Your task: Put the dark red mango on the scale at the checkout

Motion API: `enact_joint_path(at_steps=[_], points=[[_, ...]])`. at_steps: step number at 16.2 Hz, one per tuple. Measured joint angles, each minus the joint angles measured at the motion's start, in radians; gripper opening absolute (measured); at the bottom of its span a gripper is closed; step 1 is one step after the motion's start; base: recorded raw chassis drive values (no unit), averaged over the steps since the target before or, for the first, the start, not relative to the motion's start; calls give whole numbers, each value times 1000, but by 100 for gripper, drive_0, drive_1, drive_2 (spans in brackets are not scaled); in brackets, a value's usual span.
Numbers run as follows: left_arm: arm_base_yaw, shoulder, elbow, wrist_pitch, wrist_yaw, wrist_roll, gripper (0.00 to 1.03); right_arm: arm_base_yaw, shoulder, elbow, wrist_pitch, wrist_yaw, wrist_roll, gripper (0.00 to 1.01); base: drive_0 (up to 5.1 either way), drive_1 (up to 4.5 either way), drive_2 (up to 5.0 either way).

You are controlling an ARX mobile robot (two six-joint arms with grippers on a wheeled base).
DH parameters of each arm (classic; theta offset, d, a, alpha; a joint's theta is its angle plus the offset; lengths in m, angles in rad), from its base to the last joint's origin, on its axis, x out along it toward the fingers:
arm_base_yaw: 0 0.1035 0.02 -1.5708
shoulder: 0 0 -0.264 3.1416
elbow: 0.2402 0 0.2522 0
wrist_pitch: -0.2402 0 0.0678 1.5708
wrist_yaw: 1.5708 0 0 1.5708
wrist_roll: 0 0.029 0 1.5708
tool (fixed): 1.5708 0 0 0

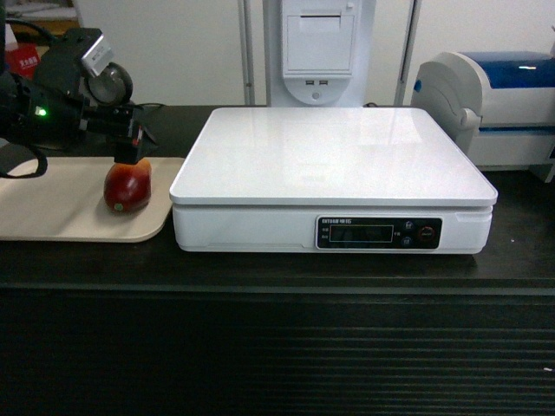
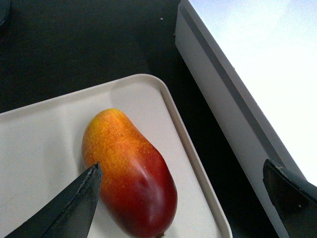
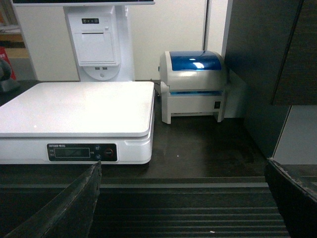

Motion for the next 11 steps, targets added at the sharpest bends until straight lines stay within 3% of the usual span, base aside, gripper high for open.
enact_joint_path(at_steps=[6, 11], points=[[-6, 156, 229, -151, -87, 31, 98, 0, 0, 0, 0, 0, 0, 98, 0, 0, 0], [-5, 235, 327, -219, -108, 31, 98, 0, 0, 0, 0, 0, 0, 98, 0, 0, 0]])
